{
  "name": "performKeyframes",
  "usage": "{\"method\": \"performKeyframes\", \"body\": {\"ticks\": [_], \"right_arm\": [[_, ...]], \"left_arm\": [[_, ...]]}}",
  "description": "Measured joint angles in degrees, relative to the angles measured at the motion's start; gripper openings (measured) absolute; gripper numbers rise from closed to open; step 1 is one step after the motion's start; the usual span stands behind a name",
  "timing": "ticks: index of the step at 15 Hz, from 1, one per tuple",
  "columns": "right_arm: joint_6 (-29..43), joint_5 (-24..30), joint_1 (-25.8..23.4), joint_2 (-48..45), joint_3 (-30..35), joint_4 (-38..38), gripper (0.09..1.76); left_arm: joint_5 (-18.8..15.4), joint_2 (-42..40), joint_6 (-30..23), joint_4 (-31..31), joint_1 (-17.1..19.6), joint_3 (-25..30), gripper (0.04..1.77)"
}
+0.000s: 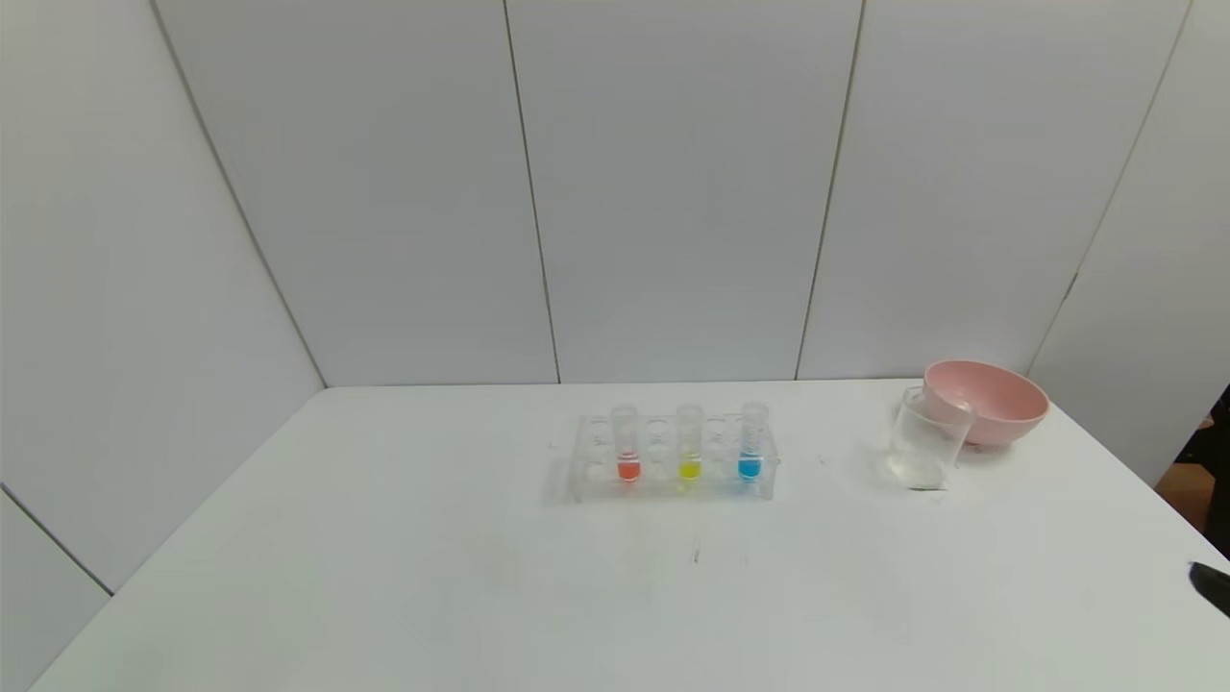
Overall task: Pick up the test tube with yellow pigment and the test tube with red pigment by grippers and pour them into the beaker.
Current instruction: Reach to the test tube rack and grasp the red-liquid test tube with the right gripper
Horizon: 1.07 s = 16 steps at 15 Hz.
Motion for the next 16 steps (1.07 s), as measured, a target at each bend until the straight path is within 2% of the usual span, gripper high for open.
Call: {"method": "performKeyframes", "body": {"ticks": [5, 8, 11, 14, 16], "right_arm": [[0.68, -2.13, 7.14, 9.12, -2.41, 0.4, 1.71], [4.45, -10.78, 15.08, 14.25, -4.68, 0.27, 1.71], [10.89, -18.35, 26.14, 18.98, -7.98, 0.45, 1.71], [13.21, -28.51, 34.52, 25.55, -11.33, 0.59, 1.71], [14.91, -32.41, 39.95, 30.06, -12.97, 0.29, 1.71]], "left_arm": [[0.0, 0.0, 0.0, 0.0, 0.0, 0.0, 1.72], [0.0, 0.0, 0.02, 0.0, 0.0, 0.0, 1.72], [0.0, 0.0, 0.0, 0.0, 0.0, 0.0, 1.72], [-0.02, 0.0, 0.0, 0.0, 0.0, 0.0, 1.72], [0.0, 0.0, 0.0, 0.0, 0.0, 0.0, 1.72]]}}
